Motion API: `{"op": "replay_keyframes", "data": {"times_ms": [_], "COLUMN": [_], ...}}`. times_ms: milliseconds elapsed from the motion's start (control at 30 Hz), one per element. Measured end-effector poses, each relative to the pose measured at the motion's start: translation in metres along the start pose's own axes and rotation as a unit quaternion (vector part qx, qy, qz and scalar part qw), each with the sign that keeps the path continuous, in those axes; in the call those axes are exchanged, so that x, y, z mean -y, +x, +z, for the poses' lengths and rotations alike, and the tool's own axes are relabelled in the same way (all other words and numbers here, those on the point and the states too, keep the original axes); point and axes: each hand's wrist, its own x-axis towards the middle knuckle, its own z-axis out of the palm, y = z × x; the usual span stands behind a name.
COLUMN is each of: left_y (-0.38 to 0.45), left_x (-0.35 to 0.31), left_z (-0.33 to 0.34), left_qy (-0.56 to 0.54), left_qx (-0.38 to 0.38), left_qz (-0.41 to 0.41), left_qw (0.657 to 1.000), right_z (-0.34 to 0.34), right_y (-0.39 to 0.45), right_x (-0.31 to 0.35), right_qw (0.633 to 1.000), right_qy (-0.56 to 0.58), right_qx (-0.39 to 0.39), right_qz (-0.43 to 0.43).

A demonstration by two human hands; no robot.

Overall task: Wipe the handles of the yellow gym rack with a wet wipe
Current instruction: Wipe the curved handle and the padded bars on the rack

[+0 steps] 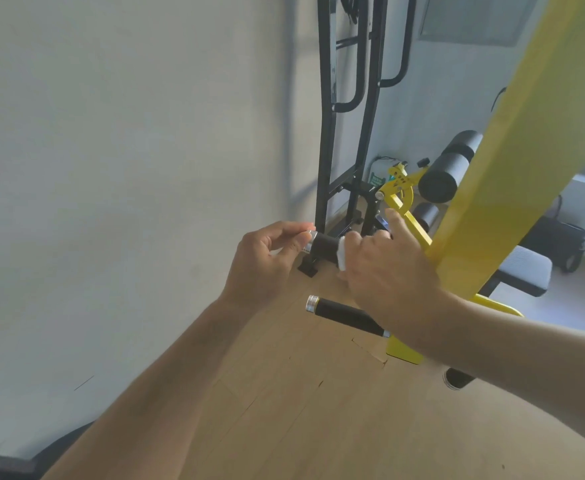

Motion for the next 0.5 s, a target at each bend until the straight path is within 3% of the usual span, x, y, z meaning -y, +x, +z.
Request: {"op": "replay_keyframes", "data": {"times_ms": [167, 267, 400, 500], "left_y": [-0.001, -0.001, 0.001, 0.000], "left_x": [-0.001, 0.000, 0.003, 0.003], "left_z": [-0.004, -0.007, -0.007, -0.005], "left_qy": [-0.010, -0.003, 0.002, 0.000], "left_qx": [0.015, 0.012, 0.002, 0.001], "left_qz": [-0.002, 0.009, 0.000, 0.001], "left_qw": [1.000, 1.000, 1.000, 1.000], "right_z": [0.003, 0.010, 0.003, -0.011], "right_y": [0.030, 0.032, 0.010, -0.015], "right_x": [0.021, 0.023, 0.011, -0.005], "right_qw": [0.991, 0.989, 1.000, 0.983], "right_qy": [0.108, 0.106, -0.017, -0.160], "right_qx": [-0.067, -0.101, -0.005, 0.084], "right_qz": [-0.028, -0.013, 0.012, -0.037]}}
